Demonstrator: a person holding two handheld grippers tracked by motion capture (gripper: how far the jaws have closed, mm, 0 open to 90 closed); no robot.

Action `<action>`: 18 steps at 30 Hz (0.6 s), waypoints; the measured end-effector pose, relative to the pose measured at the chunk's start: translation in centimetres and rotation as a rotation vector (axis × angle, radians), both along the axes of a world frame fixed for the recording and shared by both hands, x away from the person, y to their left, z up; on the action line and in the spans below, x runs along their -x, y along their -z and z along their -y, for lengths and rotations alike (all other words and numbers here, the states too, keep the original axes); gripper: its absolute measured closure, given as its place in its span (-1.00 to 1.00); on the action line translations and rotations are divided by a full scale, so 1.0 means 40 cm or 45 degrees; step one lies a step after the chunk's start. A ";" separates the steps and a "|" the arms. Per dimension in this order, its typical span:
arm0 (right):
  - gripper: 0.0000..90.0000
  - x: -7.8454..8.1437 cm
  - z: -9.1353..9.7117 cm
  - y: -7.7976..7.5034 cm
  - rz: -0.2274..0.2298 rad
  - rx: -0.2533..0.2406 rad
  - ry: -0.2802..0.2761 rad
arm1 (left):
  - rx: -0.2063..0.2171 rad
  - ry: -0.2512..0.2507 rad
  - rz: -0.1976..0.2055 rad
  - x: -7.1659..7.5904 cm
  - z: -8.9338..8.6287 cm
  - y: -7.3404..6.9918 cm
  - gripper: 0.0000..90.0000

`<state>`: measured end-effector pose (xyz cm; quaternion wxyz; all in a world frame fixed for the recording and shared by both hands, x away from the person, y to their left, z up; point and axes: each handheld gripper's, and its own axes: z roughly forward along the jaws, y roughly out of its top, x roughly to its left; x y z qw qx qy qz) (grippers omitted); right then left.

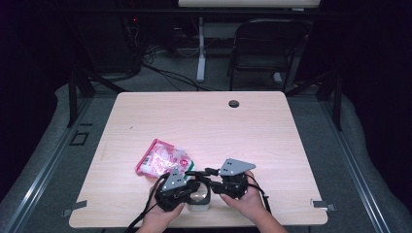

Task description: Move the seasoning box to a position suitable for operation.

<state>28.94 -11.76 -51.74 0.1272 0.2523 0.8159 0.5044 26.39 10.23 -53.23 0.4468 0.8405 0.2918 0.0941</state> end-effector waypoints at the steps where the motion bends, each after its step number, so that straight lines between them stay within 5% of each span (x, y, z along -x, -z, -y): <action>1: 0.48 0.000 0.000 0.000 0.000 0.000 0.000 | 0.000 0.000 -0.001 0.000 0.000 0.001 0.99; 12: 0.89 -0.011 0.014 -0.003 -0.023 0.031 0.025 | 0.017 -0.013 0.004 -0.001 -0.008 -0.005 0.97; 18: 0.90 -0.006 0.022 -0.005 -0.015 0.049 0.053 | 0.031 -0.031 0.022 -0.001 -0.018 -0.016 0.92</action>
